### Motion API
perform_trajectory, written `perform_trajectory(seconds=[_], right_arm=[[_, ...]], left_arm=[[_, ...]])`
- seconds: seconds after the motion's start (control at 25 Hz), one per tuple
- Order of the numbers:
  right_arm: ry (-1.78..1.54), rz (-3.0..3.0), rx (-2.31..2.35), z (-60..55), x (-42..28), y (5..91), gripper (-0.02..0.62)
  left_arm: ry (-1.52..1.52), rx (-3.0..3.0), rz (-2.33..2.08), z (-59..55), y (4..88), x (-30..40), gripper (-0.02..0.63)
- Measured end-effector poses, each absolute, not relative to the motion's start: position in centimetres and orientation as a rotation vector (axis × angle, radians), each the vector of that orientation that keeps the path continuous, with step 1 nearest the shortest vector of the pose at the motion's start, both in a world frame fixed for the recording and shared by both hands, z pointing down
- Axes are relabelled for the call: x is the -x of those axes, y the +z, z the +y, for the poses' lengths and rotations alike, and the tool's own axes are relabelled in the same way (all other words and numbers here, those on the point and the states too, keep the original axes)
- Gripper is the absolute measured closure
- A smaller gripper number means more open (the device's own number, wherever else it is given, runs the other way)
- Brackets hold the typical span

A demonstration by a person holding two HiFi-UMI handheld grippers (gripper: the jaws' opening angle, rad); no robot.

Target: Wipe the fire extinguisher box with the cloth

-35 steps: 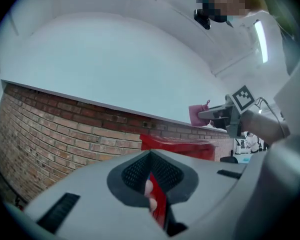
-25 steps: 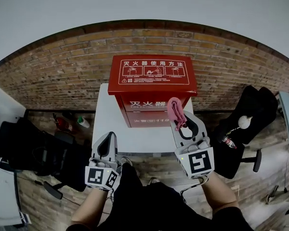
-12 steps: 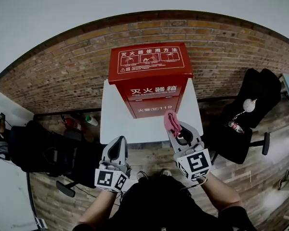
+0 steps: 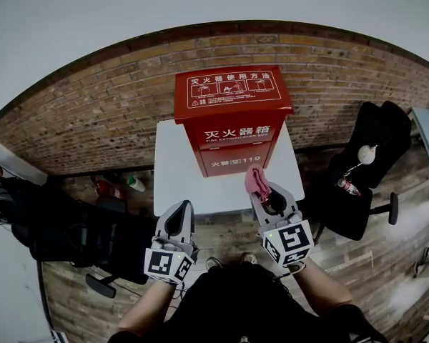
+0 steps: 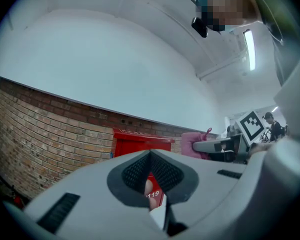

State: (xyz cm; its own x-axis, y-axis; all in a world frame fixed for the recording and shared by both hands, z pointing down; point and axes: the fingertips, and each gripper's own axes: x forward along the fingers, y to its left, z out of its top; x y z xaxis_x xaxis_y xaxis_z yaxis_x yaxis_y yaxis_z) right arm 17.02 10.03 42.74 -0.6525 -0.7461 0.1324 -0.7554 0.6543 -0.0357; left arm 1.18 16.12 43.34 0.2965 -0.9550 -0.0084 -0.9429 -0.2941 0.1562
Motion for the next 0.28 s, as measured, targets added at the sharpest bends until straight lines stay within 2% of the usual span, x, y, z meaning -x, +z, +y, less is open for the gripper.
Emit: perform_trajectory(seconds=[0.28], right_arm=[[0.15, -2.746, -1.244, 11.0, -15.5, 43.2, 0.495]], left_arm=[[-0.146, -2.429, -1.777, 17.1, 43.5, 0.1, 0.588]])
